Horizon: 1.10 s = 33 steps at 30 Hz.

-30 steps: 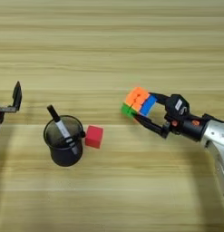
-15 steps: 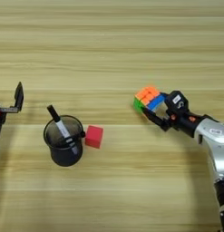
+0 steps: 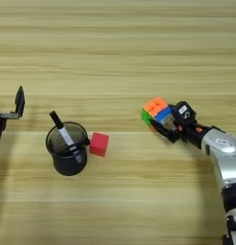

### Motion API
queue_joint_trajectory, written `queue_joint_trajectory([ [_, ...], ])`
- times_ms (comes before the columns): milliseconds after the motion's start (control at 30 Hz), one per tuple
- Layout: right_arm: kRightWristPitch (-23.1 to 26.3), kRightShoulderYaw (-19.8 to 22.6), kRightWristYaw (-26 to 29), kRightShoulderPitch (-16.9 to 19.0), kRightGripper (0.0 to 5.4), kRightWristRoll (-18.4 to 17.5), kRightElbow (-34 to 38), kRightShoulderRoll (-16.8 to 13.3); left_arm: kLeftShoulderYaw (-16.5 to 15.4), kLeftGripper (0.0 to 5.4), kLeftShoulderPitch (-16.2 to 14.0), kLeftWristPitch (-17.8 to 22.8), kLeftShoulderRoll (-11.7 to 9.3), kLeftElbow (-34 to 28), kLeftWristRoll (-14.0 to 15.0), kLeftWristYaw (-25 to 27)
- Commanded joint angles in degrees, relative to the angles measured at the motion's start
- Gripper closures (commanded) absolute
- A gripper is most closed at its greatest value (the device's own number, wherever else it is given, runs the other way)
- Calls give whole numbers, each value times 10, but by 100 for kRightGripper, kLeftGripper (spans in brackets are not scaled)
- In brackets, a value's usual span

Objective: Move the objects on the table

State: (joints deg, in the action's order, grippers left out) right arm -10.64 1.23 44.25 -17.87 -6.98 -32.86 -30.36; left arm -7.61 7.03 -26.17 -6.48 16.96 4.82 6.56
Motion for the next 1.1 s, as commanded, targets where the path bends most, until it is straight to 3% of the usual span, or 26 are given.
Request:
queue_joint_trajectory([
  [33, -3, -4, 2, -6, 163, 6, -14, 7, -1, 0, 3, -4, -3, 3, -2, 0],
  [567, -20, 16, -9, -13, 1, -8, 24, 13, 0, 0, 8, -3, -3, 9, -2, 3],
  [833, -88, 14, 23, 1, 1, -35, 99, 21, 0, 0, 9, -3, -2, 9, -2, 2],
  [1100, -102, -18, 75, 32, 1, -55, 163, 28, 0, 0, 13, -3, -3, 13, -3, 2],
])
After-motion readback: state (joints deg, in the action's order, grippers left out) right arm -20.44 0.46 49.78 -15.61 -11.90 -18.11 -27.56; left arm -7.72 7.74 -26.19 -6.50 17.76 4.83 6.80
